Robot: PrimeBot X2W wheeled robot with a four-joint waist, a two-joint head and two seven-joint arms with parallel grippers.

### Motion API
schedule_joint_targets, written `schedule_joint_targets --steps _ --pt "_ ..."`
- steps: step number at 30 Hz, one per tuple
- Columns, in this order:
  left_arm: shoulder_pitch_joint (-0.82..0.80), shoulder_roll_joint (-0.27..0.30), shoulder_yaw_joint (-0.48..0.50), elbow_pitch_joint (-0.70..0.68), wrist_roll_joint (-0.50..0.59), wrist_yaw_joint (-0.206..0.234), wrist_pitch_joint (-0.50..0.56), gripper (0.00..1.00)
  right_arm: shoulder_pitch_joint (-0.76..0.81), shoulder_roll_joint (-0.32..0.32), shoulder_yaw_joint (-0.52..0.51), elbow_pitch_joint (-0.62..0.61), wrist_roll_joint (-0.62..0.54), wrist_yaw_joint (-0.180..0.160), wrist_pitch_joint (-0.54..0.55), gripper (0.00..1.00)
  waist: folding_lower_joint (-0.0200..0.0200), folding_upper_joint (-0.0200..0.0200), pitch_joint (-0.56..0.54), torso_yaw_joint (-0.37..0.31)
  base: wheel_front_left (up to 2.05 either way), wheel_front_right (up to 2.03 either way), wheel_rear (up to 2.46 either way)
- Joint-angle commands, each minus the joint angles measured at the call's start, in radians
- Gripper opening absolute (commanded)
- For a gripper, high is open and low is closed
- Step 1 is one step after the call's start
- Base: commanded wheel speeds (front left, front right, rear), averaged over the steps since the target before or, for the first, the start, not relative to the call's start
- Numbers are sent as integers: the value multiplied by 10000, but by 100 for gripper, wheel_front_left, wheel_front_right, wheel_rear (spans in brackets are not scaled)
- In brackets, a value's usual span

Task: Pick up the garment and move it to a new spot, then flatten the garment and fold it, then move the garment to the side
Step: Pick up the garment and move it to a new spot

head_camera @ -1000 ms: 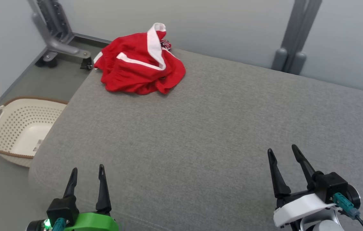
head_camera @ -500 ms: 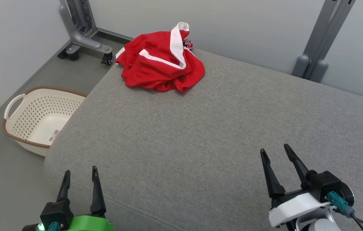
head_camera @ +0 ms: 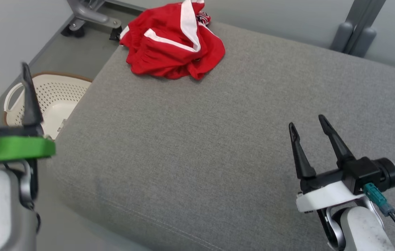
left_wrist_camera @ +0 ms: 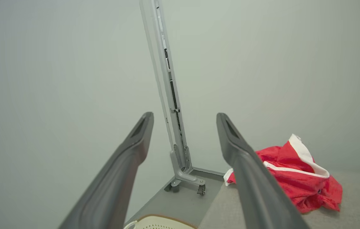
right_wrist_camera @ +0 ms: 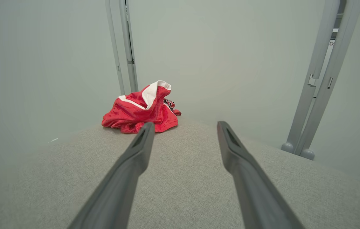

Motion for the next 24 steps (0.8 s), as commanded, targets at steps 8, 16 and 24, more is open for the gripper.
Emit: schedule_joint_targets --steps 8,16,24 --pt "-4481 1029 -207 1904 -141 -795 902 100 -1032 -60 -112 -916 -782 -8 -32 100 0 0 3376 -1918 0 0 0" --pt "-6696 1019 -1254 4296 -1695 -1282 2440 100 -1166 -46 6 -2052 -915 -8 -32 100 0 0 4632 -2664 0 0 0" --pt "-7179 1461 -3744 5061 -3682 -1288 3218 100 -1226 -44 40 -2870 -922 -8 -32 100 0 0 5409 -3060 0 0 0"
